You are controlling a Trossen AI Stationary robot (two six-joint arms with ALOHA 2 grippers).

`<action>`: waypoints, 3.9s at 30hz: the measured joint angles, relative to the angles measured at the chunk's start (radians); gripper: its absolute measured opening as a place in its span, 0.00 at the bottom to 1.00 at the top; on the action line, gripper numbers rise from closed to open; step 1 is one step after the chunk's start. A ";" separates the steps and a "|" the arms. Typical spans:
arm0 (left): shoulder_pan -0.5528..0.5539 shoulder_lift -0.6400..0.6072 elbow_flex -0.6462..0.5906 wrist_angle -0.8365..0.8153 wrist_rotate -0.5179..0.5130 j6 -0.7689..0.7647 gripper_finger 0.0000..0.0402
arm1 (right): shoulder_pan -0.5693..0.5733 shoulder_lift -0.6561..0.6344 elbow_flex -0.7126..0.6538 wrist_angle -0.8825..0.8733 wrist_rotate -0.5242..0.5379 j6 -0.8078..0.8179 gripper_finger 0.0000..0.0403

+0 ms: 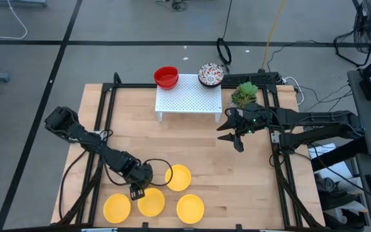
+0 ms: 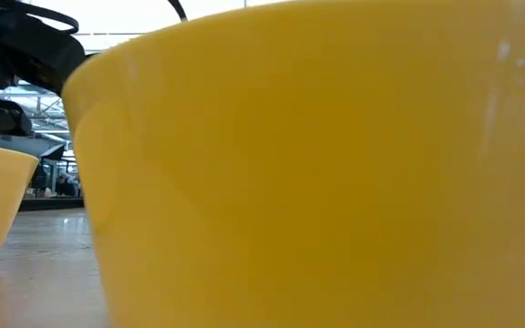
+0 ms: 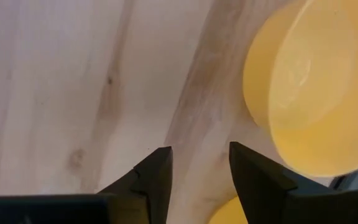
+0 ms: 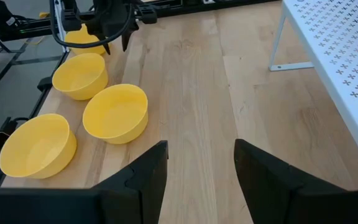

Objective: Pick & Place Mini bowls
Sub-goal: Put the yellow bowl on the shelf

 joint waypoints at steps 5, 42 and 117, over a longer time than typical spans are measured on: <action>0.029 0.000 0.000 0.005 -0.057 0.023 0.40 | 0.000 0.000 0.000 0.000 0.000 0.000 0.42; -0.058 0.000 -0.026 0.217 -0.100 0.097 0.40 | 0.000 0.000 0.000 -0.006 -0.003 0.026 0.42; 1.001 0.309 0.930 -0.263 -0.283 0.754 0.11 | 0.123 0.000 0.000 0.088 0.001 -0.030 0.42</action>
